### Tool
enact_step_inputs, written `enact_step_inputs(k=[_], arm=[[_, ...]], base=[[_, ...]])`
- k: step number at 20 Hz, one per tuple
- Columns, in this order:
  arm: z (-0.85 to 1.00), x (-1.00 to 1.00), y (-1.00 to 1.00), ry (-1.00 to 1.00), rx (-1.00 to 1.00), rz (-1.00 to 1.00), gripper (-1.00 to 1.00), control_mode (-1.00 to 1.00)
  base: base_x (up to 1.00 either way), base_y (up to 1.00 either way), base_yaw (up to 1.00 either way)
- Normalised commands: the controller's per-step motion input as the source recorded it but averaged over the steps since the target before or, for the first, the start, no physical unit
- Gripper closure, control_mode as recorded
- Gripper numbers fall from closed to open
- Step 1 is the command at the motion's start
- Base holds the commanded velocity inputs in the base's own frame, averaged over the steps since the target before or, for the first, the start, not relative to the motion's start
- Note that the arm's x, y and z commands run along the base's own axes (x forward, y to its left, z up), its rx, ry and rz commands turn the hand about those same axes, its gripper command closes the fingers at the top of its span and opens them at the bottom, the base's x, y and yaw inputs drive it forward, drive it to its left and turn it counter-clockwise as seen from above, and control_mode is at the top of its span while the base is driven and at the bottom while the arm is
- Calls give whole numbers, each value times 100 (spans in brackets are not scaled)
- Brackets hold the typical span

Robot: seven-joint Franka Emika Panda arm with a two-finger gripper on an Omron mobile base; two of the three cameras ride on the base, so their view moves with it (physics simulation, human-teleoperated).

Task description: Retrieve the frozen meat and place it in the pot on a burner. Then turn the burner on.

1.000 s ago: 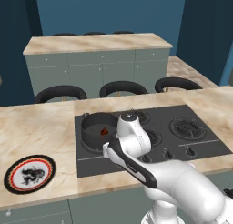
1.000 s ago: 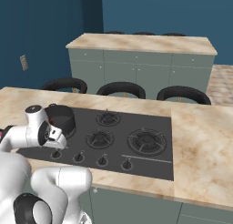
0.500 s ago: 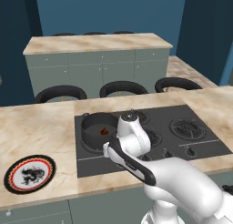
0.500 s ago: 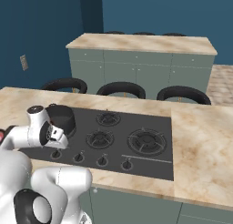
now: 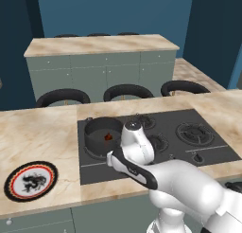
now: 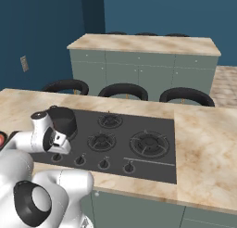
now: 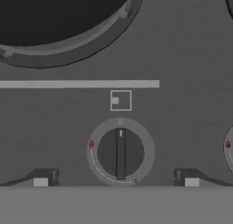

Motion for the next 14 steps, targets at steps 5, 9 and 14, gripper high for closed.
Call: enact_step_inputs(k=[5, 9, 14], arm=[[-19, 0, 0, 0, 0, 0, -100, -100], [-9, 0, 0, -6, 0, 0, -100, -100], [-16, 2, -7, -2, 0, 0, -100, -100]], base=[[0, 0, 0], [0, 0, 0], [0, 0, 0]])
